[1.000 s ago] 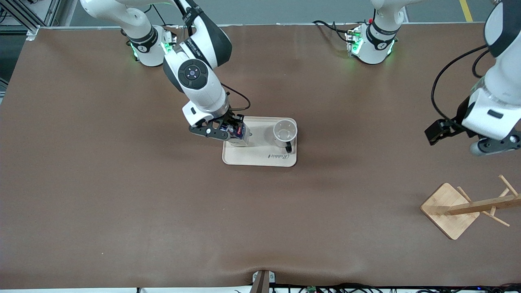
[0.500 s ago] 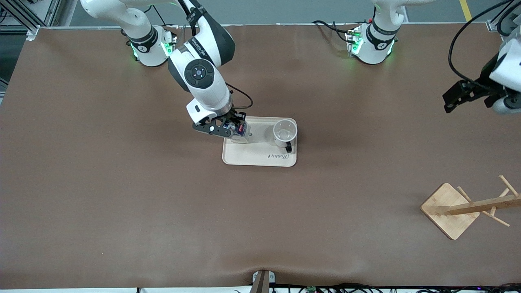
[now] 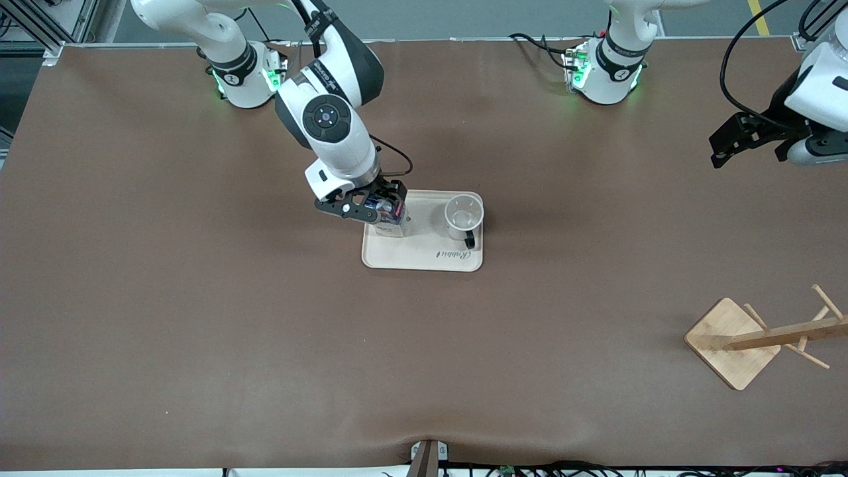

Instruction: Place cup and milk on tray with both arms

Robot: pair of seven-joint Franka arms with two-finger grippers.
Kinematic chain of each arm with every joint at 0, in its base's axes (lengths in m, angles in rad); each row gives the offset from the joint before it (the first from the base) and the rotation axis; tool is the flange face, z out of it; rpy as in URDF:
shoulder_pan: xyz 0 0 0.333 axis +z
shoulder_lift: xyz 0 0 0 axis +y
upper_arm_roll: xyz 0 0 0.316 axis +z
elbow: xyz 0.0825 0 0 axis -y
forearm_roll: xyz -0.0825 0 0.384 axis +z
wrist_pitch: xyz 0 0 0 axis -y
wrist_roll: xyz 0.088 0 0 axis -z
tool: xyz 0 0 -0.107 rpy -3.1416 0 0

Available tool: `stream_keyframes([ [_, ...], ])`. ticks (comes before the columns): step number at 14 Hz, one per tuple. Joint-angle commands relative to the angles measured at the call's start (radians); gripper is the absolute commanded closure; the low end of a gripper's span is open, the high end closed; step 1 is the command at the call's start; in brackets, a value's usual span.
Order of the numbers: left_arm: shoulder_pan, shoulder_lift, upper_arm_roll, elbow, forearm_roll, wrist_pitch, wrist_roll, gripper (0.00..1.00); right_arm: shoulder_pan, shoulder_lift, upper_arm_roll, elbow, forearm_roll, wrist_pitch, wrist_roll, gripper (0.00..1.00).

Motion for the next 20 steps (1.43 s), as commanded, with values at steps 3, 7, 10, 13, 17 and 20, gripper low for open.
stream_keyframes([
  [3,0.001,-0.007,0.005,-0.008,-0.021,0.008,0.015,0.0,-0.009,-0.026,-0.018,0.057,-0.013,-0.079,0.056,0.0],
  [7,-0.001,-0.007,0.003,-0.011,-0.021,0.008,0.014,0.0,-0.068,-0.002,-0.016,0.306,-0.004,-0.443,0.064,0.0],
  [10,-0.001,-0.007,0.003,-0.009,-0.021,0.008,0.012,0.0,-0.127,-0.009,-0.016,0.366,-0.019,-0.451,0.064,0.0],
  [13,-0.002,-0.005,0.002,-0.009,-0.021,0.009,0.007,0.0,-0.231,-0.009,-0.016,0.446,-0.01,-0.449,-0.031,0.0],
  [17,-0.002,-0.003,0.001,-0.011,-0.021,0.012,0.004,0.0,-0.43,-0.035,-0.018,0.435,-0.017,-0.491,-0.431,0.0],
  [20,-0.002,-0.003,0.001,-0.011,-0.021,0.012,0.004,0.0,-0.558,-0.032,-0.018,0.429,-0.042,-0.485,-0.635,0.0],
])
